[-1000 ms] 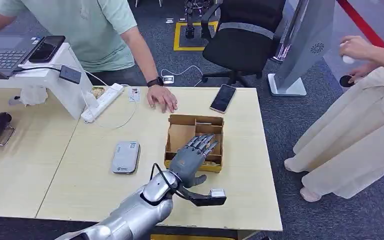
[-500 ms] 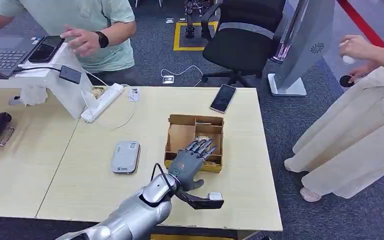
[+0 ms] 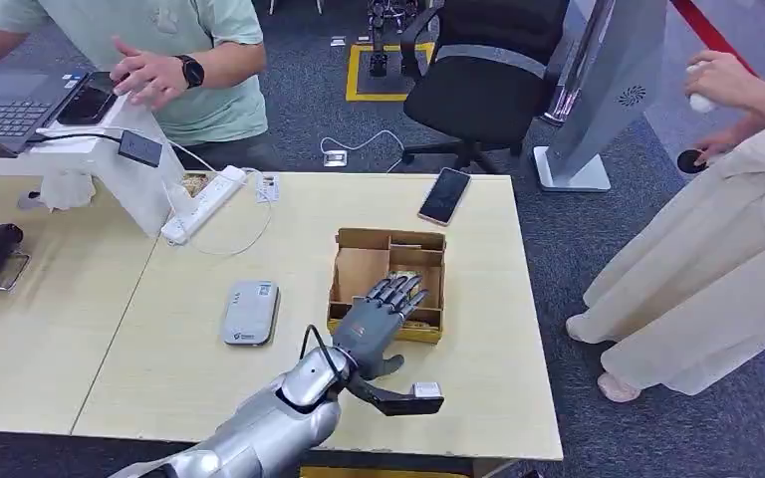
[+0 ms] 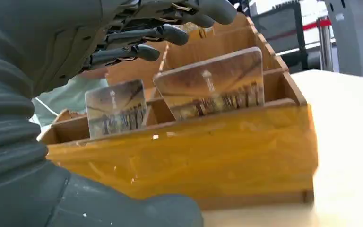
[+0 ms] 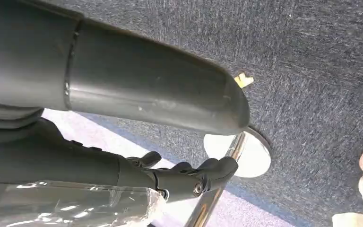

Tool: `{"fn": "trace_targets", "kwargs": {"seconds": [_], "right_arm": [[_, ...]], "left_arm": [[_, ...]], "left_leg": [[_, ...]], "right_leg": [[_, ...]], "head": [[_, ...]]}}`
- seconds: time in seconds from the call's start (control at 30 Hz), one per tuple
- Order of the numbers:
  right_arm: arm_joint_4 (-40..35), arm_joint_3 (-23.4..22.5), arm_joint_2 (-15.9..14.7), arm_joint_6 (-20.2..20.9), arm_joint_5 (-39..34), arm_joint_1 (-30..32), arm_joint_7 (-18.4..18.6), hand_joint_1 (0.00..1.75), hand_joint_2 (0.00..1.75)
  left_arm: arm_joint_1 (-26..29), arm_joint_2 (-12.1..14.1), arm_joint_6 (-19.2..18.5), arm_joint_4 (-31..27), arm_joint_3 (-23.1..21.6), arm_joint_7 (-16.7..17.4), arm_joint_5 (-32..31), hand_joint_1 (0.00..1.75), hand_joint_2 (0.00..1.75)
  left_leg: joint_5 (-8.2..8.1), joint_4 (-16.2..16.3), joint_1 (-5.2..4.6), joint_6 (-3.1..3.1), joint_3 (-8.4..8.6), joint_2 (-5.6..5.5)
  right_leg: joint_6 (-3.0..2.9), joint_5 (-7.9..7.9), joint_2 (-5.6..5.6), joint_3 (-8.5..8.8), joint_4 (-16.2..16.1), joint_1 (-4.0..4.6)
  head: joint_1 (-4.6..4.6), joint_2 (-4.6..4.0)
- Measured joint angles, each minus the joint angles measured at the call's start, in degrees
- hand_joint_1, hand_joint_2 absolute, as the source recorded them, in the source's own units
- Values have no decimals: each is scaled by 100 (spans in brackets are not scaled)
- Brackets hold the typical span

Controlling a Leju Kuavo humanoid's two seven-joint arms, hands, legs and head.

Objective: Pass the card to the sensor for recognition and then transmit it.

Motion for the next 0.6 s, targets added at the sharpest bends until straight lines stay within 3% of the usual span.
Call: {"fn": "trace_targets", "kwargs": {"seconds": [0.3, 0.6], "right_arm": [[0, 0, 0, 0, -20, 2, 20, 0, 0], [-2, 0, 0, 0, -77, 5, 22, 0, 0]], "left_arm": [[-16, -7, 181, -13, 0, -4, -4, 0, 175], [-31, -7, 98, -15, 0, -64, -22, 0, 175]], "left_leg": [[0, 0, 0, 0, 0, 0], [0, 0, 0, 0, 1, 0]], "right_leg": [[0, 0, 0, 0, 0, 0], [0, 0, 0, 0, 0, 0]], "head": [[0, 0], [-2, 0]]}}
